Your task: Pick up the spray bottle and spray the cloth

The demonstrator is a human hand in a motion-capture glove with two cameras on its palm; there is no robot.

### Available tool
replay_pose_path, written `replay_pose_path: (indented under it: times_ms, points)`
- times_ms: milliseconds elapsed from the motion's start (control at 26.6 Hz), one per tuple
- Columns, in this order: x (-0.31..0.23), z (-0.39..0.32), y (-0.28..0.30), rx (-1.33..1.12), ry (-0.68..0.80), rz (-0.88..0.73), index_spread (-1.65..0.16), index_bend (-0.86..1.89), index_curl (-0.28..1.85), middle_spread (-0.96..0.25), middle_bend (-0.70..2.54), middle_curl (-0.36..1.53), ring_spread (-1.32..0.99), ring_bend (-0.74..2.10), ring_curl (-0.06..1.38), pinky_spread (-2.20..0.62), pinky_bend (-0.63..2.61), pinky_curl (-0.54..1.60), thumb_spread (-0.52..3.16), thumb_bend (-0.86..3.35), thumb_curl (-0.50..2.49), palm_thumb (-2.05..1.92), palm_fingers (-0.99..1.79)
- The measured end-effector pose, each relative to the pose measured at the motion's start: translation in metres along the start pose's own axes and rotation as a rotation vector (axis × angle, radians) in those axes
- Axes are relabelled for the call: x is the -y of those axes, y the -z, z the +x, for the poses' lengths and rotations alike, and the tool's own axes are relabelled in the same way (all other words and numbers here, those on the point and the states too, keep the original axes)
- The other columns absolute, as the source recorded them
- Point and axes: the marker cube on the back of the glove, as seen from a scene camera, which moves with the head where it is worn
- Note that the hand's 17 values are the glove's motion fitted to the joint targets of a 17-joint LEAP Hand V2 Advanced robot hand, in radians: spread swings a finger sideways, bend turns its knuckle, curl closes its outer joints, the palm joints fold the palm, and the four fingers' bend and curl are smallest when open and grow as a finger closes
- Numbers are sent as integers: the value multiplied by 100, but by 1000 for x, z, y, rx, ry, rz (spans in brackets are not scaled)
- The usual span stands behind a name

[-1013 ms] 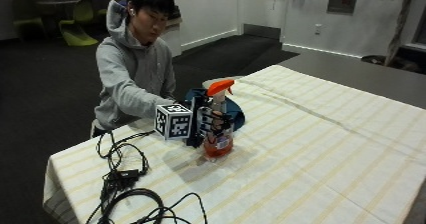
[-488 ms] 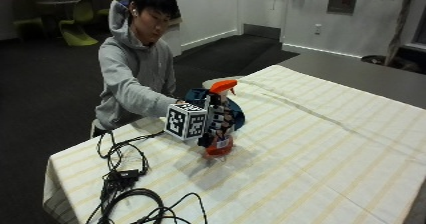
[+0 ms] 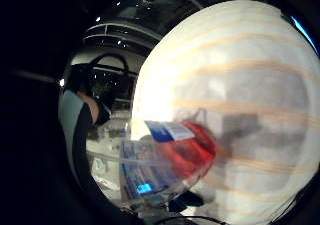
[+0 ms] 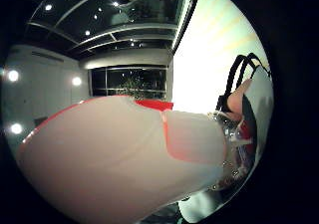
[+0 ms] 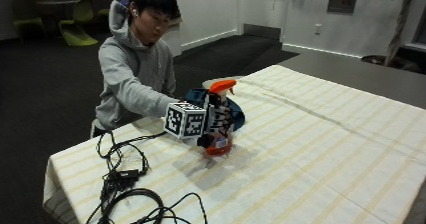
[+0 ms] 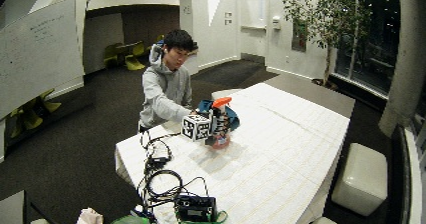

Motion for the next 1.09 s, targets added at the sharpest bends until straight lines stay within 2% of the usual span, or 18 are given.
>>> replay_pose_path:
  times_ms: [150,338,713,901,1088]
  points:
    - [-4,-12,0,-118,40,-11,-23,33,47,-10,47,46,-18,38,38,-24,30,36,24,-4,65,97,140]
    - [-16,-56,11,-372,119,-97,-22,37,49,-10,49,47,-18,40,39,-26,30,37,18,-3,67,98,140]
    - [-73,-151,22,-1040,231,-340,-22,39,50,-10,52,47,-18,42,41,-27,32,37,12,-4,70,98,139]
    - [-103,-147,8,-1260,228,-406,-22,40,51,-10,53,47,-18,43,41,-27,32,37,10,-4,70,97,139]
    - [-123,-110,-18,-1340,202,-467,-22,40,51,-10,53,47,-18,43,41,-27,33,37,10,-4,71,97,138]
